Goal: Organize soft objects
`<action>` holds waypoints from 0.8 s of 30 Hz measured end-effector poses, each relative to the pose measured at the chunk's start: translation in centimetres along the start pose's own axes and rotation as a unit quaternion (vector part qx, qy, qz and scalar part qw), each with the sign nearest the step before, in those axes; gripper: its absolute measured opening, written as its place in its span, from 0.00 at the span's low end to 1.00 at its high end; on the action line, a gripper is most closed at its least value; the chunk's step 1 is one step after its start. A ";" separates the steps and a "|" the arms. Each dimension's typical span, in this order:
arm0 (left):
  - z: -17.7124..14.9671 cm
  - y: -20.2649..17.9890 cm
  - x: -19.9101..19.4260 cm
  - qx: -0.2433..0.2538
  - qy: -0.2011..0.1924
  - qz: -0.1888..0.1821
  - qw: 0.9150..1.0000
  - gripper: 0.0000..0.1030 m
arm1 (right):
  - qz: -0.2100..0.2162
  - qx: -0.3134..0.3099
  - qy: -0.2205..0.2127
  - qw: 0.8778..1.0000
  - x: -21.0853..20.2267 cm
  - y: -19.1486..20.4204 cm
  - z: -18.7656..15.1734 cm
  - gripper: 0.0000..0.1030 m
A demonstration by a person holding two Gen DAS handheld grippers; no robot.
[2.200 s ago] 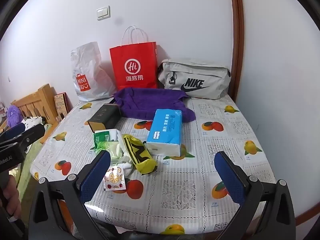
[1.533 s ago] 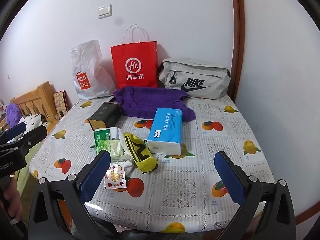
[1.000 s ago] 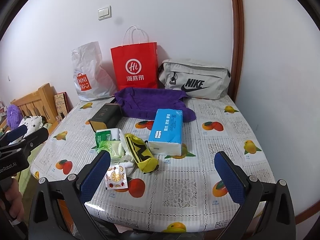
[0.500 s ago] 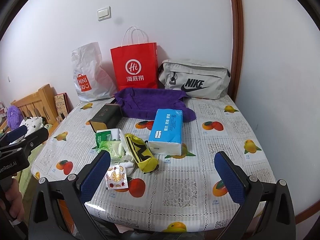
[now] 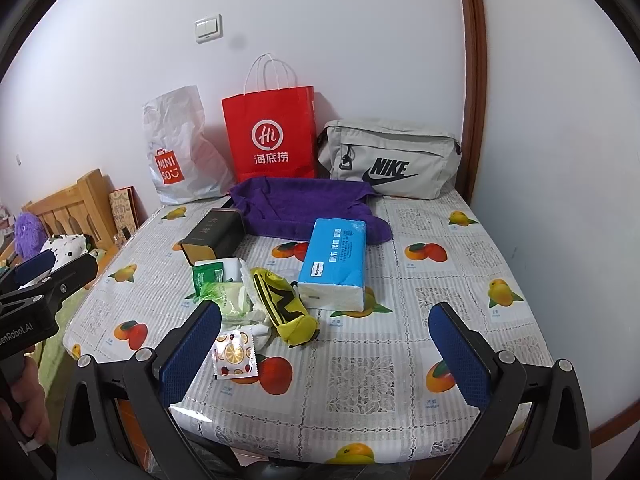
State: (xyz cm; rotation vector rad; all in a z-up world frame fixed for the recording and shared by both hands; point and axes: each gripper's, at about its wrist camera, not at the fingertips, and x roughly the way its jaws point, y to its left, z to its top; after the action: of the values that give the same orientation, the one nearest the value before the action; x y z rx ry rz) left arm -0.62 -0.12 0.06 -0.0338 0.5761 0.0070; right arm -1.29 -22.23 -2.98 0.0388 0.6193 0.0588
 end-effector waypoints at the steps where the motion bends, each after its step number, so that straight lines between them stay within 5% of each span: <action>1: 0.0 0.0 0.0 0.000 0.001 0.001 1.000 1.00 | 0.000 0.000 0.000 1.000 0.0 0.0 0.0 0.99; 24: 0.0 -0.3 0.0 0.003 0.003 0.003 1.000 1.00 | 0.005 -0.001 0.002 1.000 0.2 0.1 -0.4 0.99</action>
State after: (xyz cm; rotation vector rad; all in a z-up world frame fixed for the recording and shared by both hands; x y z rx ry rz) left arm -0.56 -0.43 0.08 -0.0260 0.5814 0.0103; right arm -1.34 -22.12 -3.40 0.0396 0.6223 0.0695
